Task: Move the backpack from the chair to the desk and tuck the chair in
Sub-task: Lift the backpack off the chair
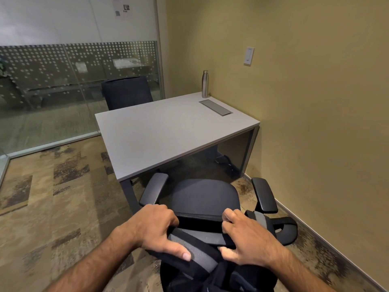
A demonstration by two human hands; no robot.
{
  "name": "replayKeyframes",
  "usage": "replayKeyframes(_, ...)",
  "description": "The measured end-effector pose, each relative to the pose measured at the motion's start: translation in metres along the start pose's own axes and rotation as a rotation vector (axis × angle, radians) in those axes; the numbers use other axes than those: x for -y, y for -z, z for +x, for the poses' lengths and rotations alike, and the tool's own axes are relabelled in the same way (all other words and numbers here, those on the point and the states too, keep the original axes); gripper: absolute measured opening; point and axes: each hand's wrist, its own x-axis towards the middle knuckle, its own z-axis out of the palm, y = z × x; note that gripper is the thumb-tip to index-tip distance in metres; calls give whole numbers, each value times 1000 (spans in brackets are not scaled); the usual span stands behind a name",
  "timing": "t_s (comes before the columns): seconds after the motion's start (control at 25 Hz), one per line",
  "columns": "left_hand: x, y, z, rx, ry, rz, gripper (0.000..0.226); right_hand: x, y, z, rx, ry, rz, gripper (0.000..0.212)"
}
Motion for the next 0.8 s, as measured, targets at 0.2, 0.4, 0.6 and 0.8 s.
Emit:
replayKeyframes(0.2, -15, -7, 0, -23, -51, 4, 92, -47, 0, -9, -498, -460, 535, 51)
replayKeyframes(0.4, -39, -14, 0, -66, -67, -22, 94, -111, -11, -16, -41, -1053, 568, 128)
replayKeyframes(0.6, -76, -12, 15, -97, -134, -100, 91, -100, -1, -8, 176, -1018, 489, 131)
replayKeyframes(0.8, -115, -10, 41, -156, -238, -153, 84, -104, 18, -21, 111, -1005, 494, 60)
